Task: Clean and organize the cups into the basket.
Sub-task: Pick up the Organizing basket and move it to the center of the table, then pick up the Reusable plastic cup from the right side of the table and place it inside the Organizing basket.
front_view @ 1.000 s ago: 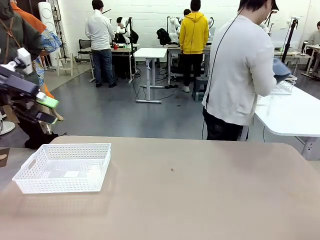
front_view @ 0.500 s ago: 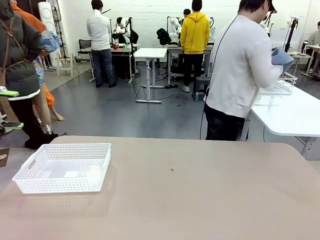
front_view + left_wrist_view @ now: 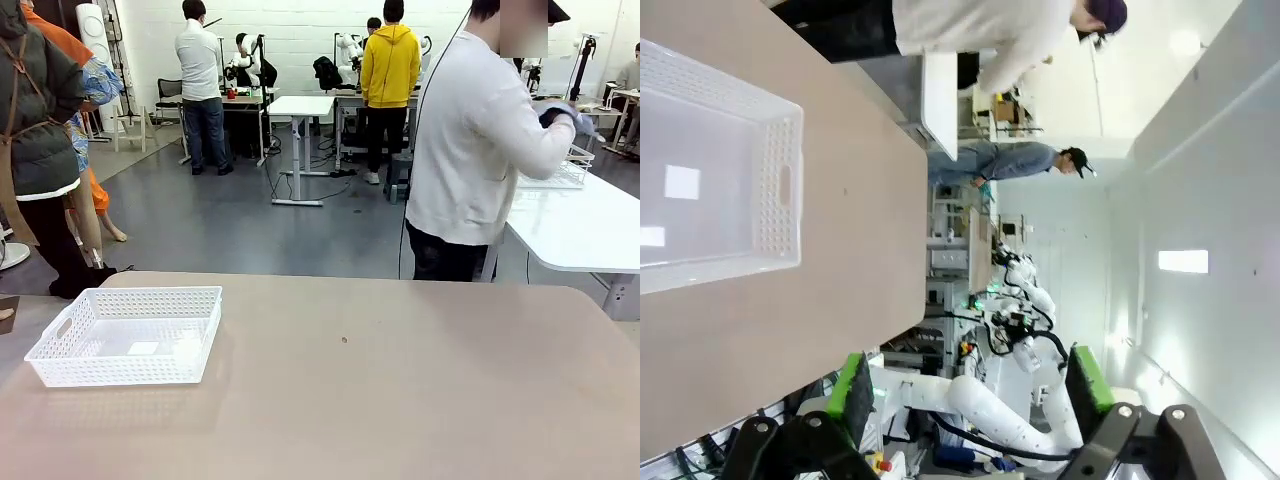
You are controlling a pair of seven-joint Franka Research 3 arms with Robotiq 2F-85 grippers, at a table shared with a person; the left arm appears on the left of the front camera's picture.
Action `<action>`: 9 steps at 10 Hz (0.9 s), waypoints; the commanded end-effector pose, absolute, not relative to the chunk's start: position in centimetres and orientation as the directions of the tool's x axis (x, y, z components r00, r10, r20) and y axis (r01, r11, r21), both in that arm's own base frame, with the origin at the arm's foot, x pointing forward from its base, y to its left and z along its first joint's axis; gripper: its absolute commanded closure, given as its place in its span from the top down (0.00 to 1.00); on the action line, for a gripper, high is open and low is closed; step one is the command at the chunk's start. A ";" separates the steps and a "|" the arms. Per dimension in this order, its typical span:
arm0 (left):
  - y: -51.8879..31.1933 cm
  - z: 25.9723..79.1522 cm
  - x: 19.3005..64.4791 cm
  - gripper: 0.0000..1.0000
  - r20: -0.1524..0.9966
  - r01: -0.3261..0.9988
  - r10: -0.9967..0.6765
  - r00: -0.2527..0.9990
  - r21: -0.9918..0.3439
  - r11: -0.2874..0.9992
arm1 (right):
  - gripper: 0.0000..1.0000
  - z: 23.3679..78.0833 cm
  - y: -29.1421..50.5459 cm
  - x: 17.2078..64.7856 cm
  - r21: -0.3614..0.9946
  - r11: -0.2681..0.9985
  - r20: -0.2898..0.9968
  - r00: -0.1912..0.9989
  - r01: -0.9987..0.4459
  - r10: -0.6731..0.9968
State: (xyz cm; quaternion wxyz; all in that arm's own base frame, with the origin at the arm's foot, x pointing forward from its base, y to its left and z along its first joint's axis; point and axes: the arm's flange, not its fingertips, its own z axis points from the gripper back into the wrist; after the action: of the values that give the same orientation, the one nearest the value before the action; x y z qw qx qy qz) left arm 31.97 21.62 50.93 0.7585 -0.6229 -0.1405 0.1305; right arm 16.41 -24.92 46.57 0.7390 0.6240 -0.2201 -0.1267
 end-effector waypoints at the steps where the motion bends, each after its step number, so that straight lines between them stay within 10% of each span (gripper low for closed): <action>1: 21.1 50.7 32.2 1.00 0.043 -0.017 0.347 0.937 -0.986 0.168 | 1.00 45.8 -24.7 17.0 0.983 0.170 0.141 0.881 -0.070 -0.451; 9: 21.1 50.7 32.2 1.00 0.043 -0.017 0.347 0.937 -0.986 0.168 | 1.00 45.8 -24.7 17.0 0.983 0.170 0.141 0.881 -0.070 -0.451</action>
State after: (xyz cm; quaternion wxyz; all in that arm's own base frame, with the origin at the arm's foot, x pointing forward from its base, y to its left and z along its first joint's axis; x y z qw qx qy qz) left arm 32.28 20.91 50.63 0.7569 -0.6291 -0.1265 0.1235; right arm 16.88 -24.63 45.68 0.7426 0.6260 -0.1955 -0.1359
